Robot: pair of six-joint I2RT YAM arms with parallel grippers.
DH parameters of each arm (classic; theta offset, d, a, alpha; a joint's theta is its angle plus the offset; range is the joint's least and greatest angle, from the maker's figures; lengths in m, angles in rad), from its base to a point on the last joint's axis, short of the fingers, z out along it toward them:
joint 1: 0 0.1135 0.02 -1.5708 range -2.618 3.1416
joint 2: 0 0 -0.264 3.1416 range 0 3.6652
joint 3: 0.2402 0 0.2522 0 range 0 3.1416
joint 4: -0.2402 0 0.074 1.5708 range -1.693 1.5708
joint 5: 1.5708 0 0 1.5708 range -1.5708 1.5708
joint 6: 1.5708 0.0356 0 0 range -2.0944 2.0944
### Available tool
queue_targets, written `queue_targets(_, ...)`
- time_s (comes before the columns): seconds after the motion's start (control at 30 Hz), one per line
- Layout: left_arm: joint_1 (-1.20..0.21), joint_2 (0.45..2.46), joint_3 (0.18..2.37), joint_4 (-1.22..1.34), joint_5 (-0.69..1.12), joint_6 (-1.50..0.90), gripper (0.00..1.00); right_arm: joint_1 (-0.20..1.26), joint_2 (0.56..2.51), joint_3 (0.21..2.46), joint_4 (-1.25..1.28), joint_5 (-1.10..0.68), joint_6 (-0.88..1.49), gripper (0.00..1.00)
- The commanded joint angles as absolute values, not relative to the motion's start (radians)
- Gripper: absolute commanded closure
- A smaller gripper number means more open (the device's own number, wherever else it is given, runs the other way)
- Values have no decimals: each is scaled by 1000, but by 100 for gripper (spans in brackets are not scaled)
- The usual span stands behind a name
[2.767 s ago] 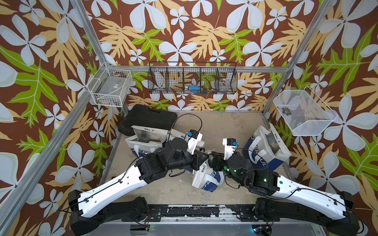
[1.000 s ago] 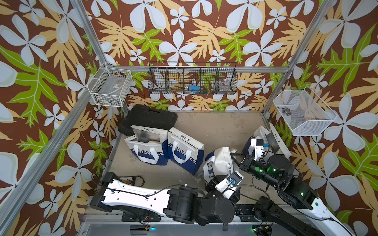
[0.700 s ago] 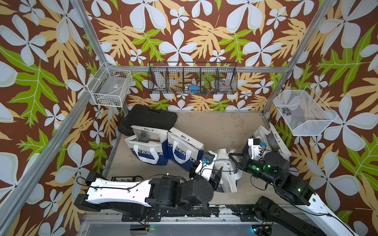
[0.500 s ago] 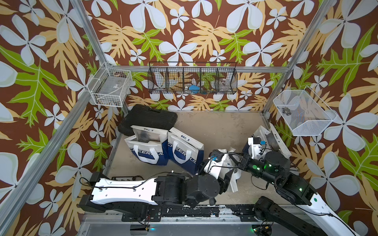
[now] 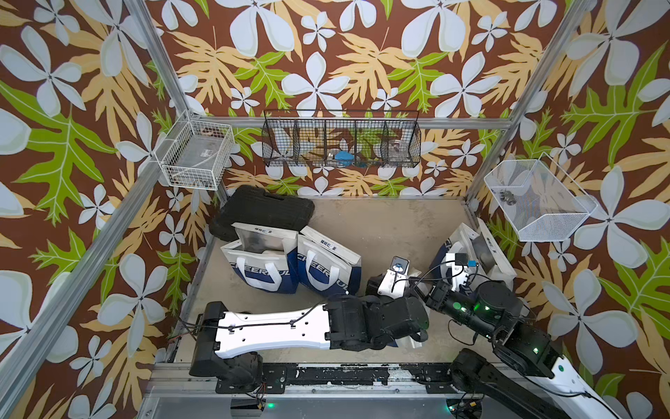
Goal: Open the takeout bag
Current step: Open the takeout bag at the center of the board.
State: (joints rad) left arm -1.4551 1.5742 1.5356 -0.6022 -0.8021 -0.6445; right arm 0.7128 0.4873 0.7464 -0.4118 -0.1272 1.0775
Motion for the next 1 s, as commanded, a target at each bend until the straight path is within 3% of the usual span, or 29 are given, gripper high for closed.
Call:
queue_targets(0.0, -1426, 1586, 1535, -605, -766, -613, 59, 715, 483, 742, -300, -133, 1090, 100)
queue_targets(0.07, -1417, 1582, 1531, -592, -741, -589, 98, 715, 487, 751, -323, -112, 1067, 100)
queue_targets(0.2, -1417, 1526, 1499, -560, -721, -559, 100, 715, 575, 852, -521, -31, 909, 100)
queue_targets(0.23, -1415, 1505, 1480, -540, -708, -557, 100, 714, 595, 874, -555, -34, 869, 94)
queue_targets(0.33, -1384, 1442, 1418, -482, -586, -573, 100, 714, 599, 949, -638, -38, 783, 45)
queue_targets(0.37, -1378, 1427, 1395, -466, -567, -579, 100, 714, 592, 981, -671, -27, 767, 41)
queue_targets(0.5, -1355, 1400, 1355, -430, -511, -598, 100, 714, 580, 1046, -785, -22, 767, 47)
queue_targets(0.7, -1343, 1363, 1335, -352, -455, -624, 100, 714, 535, 915, -676, -161, 861, 50)
queue_targets(0.97, -1343, 1367, 1329, -324, -415, -626, 100, 794, 608, 830, -471, -175, 908, 42)
